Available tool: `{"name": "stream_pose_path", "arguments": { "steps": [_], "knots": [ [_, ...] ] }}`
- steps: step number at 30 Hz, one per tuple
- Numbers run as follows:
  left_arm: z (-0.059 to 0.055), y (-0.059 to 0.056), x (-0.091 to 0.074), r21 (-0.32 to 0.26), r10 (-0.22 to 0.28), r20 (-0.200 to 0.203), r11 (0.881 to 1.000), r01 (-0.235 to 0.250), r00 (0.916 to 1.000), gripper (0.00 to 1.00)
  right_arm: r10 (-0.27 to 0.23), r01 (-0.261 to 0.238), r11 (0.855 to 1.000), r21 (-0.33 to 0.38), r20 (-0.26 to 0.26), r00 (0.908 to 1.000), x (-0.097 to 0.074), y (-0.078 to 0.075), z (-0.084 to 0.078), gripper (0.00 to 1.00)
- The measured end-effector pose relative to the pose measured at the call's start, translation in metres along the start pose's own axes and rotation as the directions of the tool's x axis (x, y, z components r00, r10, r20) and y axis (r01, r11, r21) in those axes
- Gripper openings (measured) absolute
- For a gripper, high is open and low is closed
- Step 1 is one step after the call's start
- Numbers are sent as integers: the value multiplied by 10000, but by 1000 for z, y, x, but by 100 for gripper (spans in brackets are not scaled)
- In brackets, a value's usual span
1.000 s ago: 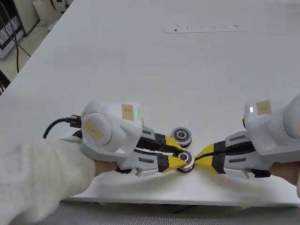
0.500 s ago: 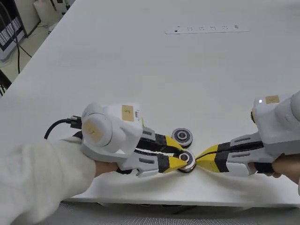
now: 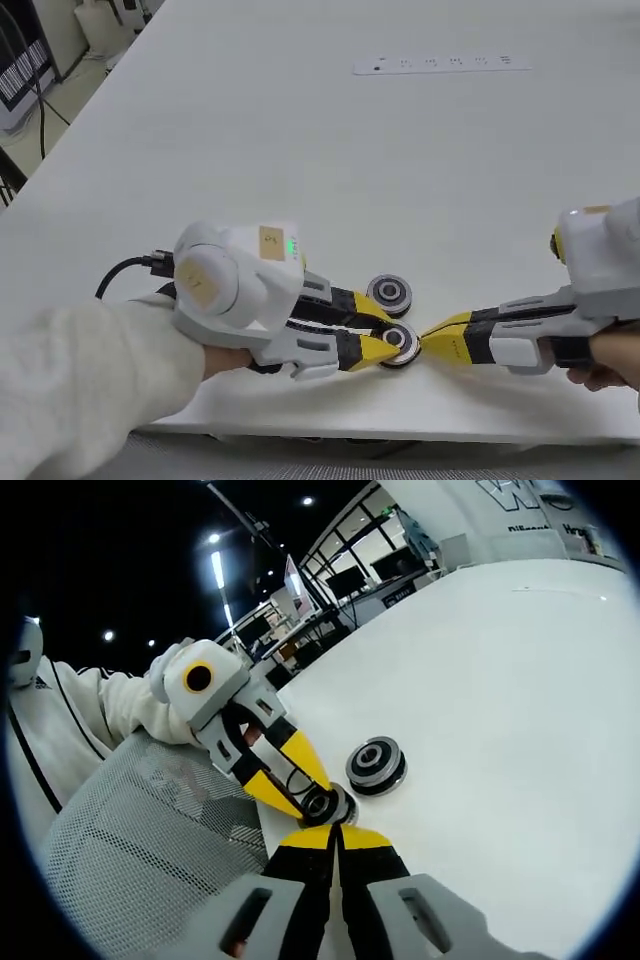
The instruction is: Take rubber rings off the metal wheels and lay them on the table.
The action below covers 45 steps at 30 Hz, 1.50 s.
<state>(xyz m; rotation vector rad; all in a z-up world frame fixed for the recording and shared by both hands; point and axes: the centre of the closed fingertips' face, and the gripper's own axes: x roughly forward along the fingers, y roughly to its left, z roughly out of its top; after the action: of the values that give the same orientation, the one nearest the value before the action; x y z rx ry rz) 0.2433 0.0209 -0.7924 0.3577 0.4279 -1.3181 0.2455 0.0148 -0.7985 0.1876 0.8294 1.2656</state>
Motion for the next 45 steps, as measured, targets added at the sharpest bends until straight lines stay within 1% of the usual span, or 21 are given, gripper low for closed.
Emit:
{"name": "stream_pose_path", "arguments": {
  "steps": [5, 8, 45],
  "knots": [
    [0, 0, 0, -22, 0, 31, 10000, 0, 10000, 14, 24, -25, 10000, 80, 57, 10000, 0, 2, 1, 0],
    [0, 0, 0, -18, 2, 25, 10000, -2, 10000, 13, 142, -148, 9995, 273, 218, 9997, -1, 4, 3, 0],
    [0, -2, -1, -8, -37, 38, 10000, 37, 10000, 14, 490, -500, 9982, 315, 323, 9983, -1, 12, 6, 0]
  ]
}}
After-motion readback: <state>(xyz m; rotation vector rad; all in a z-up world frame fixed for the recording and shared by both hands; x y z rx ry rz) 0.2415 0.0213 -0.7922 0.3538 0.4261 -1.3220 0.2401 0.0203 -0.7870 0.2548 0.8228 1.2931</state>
